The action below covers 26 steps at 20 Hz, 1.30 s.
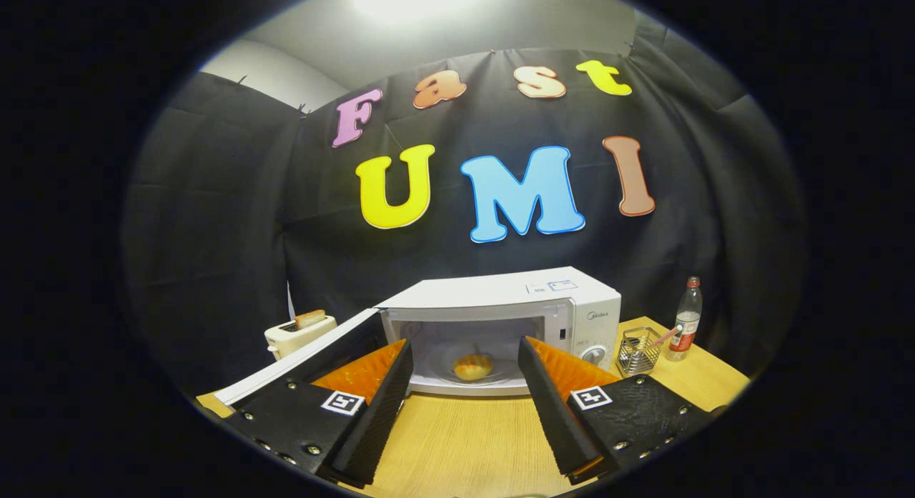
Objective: Open the microwave, put the food inside, and close the microwave door.
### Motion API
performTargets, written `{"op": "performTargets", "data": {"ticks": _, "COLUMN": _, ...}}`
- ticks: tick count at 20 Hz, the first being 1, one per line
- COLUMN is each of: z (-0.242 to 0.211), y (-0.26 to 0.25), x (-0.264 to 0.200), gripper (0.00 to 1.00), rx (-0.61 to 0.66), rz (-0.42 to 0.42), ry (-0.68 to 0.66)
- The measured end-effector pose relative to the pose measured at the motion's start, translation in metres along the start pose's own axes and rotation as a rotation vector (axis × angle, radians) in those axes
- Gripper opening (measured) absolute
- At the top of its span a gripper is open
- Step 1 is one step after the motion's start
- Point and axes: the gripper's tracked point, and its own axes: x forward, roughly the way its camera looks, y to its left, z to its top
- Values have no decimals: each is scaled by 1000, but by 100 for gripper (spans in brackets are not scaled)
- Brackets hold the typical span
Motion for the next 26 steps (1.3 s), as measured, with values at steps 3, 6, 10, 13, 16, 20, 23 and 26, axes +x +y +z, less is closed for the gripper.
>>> {"op": "performTargets", "data": {"ticks": 3, "z": 8, "y": 7, "x": -22, "gripper": 90, "rx": -6, "rz": 8, "ry": -19}}
{"op": "performTargets", "data": {"ticks": 6, "z": 13, "y": 16, "x": -40, "gripper": 90, "rx": -10, "rz": 22, "ry": -26}}
{"op": "performTargets", "data": {"ticks": 10, "z": 17, "y": 40, "x": -64, "gripper": 74, "rx": -23, "rz": 67, "ry": -34}}
{"op": "performTargets", "data": {"ticks": 13, "z": 12, "y": 68, "x": -80, "gripper": 53, "rx": -48, "rz": 118, "ry": -29}}
{"op": "performTargets", "data": {"ticks": 16, "z": 13, "y": 97, "x": -89, "gripper": 6, "rx": -59, "rz": 184, "ry": -32}}
{"op": "performTargets", "data": {"ticks": 20, "z": 3, "y": 147, "x": -113, "gripper": 2, "rx": -94, "rz": 325, "ry": 2}}
{"op": "performTargets", "data": {"ticks": 23, "z": -9, "y": 187, "x": -112, "gripper": 2, "rx": -113, "rz": 442, "ry": 29}}
{"op": "performTargets", "data": {"ticks": 26, "z": -25, "y": 215, "x": -117, "gripper": 2, "rx": -114, "rz": 517, "ry": 61}}
